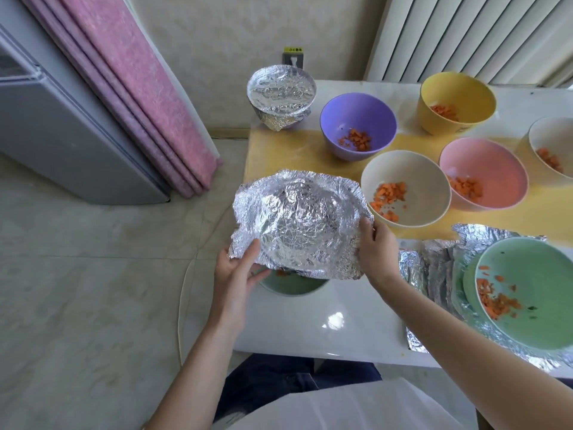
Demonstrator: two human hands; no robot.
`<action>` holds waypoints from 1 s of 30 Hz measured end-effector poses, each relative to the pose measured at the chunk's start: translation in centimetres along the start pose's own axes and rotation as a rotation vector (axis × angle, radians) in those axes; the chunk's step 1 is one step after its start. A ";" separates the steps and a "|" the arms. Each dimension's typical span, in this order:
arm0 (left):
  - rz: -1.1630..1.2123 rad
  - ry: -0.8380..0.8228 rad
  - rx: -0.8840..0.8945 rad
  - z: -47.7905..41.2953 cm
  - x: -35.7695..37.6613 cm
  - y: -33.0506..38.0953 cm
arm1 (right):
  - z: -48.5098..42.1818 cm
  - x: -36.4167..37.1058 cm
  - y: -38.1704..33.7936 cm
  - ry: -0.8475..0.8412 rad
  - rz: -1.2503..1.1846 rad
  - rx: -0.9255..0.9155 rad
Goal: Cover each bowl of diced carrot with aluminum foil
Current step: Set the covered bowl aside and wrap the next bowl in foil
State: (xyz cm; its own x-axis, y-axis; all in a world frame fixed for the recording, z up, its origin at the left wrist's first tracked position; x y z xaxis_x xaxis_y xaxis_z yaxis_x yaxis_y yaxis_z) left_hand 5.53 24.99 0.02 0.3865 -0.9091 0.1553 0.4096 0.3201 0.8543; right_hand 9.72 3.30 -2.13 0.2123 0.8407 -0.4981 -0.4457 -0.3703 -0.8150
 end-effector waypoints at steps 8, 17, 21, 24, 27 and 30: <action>-0.043 0.131 0.177 -0.2 1.4 0.9 | 1.5 -1.0 0.0 -0.159 -0.066 0.031; -0.123 -0.119 0.269 -1.8 0.4 3.3 | 2.1 -3.3 -0.4 -0.166 0.073 -0.120; -0.127 -0.286 0.186 -1.9 0.3 3.5 | 0.6 -3.0 -2.6 -0.252 0.099 -0.131; -0.111 -0.300 0.145 -1.9 0.2 3.3 | 0.0 -2.3 -3.4 -0.267 0.172 -0.183; -0.145 -0.176 0.143 -2.1 -0.2 2.9 | -0.1 -1.5 -3.4 -0.160 0.156 -0.242; -0.267 -0.092 0.168 -1.4 0.0 2.4 | 0.3 -0.6 -3.5 -0.116 0.073 -0.196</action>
State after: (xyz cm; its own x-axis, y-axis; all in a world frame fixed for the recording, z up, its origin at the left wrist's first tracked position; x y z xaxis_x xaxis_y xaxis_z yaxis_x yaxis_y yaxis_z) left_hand 7.70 26.13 1.37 0.2046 -0.9777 -0.0474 0.3411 0.0258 0.9397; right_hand 10.89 4.18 1.06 0.0792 0.8443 -0.5300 -0.2762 -0.4923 -0.8255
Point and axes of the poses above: each hand's wrist, its own z-axis away from the middle knuckle, its own x-axis out of the palm, y = z × x, the point moved 1 cm from there along -z, towards the middle knuckle, and after that the axes turned 3 degrees about x, right-handed, at the moved point
